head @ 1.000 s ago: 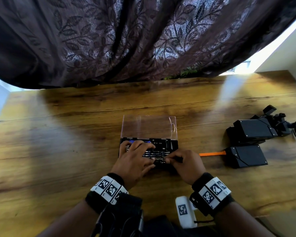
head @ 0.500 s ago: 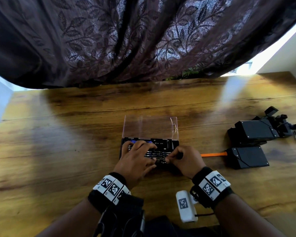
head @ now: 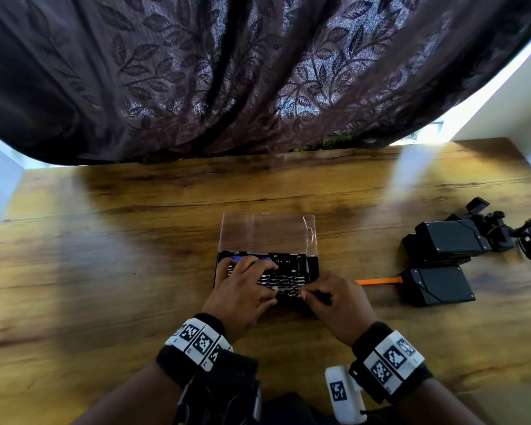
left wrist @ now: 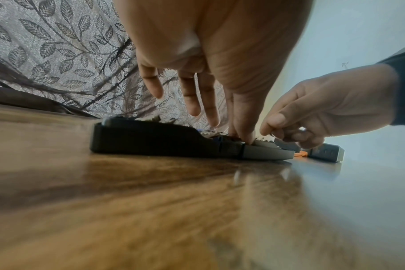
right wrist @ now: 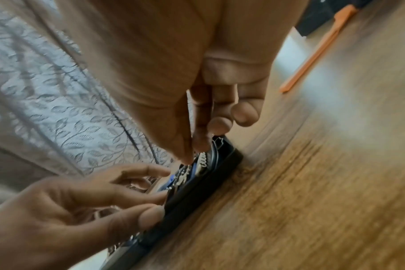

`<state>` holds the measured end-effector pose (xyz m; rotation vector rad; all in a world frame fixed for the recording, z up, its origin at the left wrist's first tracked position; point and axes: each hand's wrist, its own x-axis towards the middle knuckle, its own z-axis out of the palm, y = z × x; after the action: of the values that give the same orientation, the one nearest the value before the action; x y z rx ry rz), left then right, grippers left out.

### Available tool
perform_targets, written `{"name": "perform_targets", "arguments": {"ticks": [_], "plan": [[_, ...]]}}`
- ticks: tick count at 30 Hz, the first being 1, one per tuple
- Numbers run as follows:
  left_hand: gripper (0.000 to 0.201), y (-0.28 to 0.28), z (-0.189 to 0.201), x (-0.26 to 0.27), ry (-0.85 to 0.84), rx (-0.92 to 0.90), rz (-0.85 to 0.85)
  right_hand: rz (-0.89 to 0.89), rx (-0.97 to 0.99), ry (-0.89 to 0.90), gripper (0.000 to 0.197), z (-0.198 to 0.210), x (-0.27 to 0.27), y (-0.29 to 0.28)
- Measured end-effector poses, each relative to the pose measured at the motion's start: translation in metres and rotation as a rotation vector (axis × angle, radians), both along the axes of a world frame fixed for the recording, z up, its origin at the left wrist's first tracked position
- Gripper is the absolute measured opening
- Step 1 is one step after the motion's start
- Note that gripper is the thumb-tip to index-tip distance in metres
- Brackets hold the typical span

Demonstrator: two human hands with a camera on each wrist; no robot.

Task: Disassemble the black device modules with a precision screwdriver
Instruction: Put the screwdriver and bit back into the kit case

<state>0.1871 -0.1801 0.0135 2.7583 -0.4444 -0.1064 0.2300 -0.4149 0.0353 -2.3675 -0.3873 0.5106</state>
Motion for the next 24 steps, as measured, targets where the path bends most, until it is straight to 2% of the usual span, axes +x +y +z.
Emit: {"name": "perform_targets", "arguments": {"ticks": [14,24], "plan": [[0.025,-0.001,0.005,-0.002,0.059,0.01,0.008,0.025,-0.016,-0.052,0.018,-0.007,0.0,0.009],[0.024,0.0,-0.001,-0.005,-0.021,0.006,0.03,-0.087,0.088,0.11,0.008,-0.007,0.004,0.013]]}}
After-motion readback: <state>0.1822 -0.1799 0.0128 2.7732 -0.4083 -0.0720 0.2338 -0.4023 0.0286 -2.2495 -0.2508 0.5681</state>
